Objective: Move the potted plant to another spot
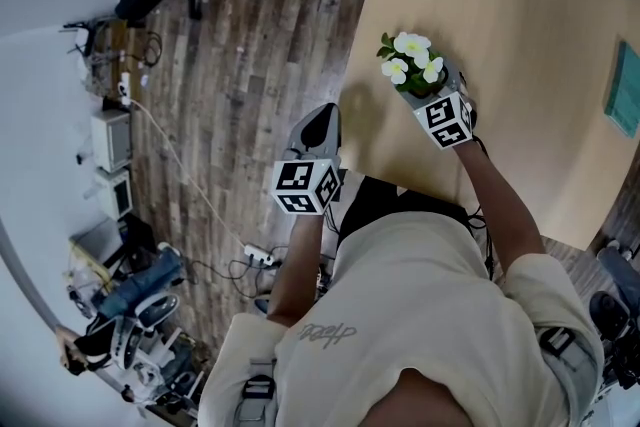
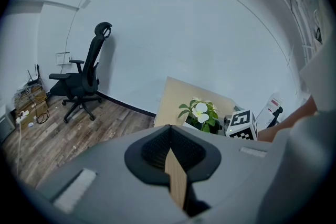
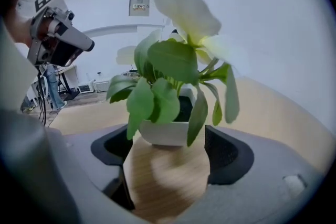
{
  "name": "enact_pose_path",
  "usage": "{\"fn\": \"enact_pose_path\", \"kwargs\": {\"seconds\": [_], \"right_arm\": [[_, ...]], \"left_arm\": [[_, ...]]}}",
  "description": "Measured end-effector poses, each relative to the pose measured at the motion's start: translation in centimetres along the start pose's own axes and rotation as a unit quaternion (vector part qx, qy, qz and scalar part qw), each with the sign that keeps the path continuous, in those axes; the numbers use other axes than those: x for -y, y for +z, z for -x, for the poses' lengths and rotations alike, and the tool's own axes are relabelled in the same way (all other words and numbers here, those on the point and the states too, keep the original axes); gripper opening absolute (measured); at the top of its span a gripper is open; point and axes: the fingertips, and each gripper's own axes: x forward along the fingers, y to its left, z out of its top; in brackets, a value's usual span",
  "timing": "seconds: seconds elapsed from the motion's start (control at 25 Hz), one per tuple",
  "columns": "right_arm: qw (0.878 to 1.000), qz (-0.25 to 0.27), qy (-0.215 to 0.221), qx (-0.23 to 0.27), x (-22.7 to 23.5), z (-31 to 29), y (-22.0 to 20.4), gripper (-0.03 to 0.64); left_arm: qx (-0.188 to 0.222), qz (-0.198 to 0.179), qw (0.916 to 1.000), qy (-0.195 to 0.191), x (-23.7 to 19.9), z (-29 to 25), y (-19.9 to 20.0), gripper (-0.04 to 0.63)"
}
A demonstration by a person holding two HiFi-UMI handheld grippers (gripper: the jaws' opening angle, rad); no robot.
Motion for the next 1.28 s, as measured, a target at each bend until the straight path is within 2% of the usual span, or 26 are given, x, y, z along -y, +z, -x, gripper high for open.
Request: {"fn": "enact_pose_path", "kwargs": {"seconds": [0.56, 0.84, 1.12, 1.28], "right_arm": [[0.999, -0.024, -0.031, -0.013, -0.7, 6.9, -2.1, 0.43], [0.997, -0.047, -0.057, -0.009, -0.1, 10.6, -3.2, 0.426], [0.992, -0.091, -0.08, 0.028, 0.5, 14.4, -2.8, 0.367], [0.988, -0.112, -0.096, 0.049, 1.7, 16.6, -2.3, 0.295]], "left_arm": [[0.029, -0.026, 0.9983, -0.044, 3.0, 0.7, 3.5, 0.018], [0.035, -0.039, 0.9964, -0.067, 4.3, 0.5, 3.8, 0.018], [0.045, -0.052, 0.9938, -0.088, 6.2, 0.4, 4.4, 0.018], [0.054, -0.058, 0.9918, -0.1, 7.6, 0.3, 5.4, 0.018]]}}
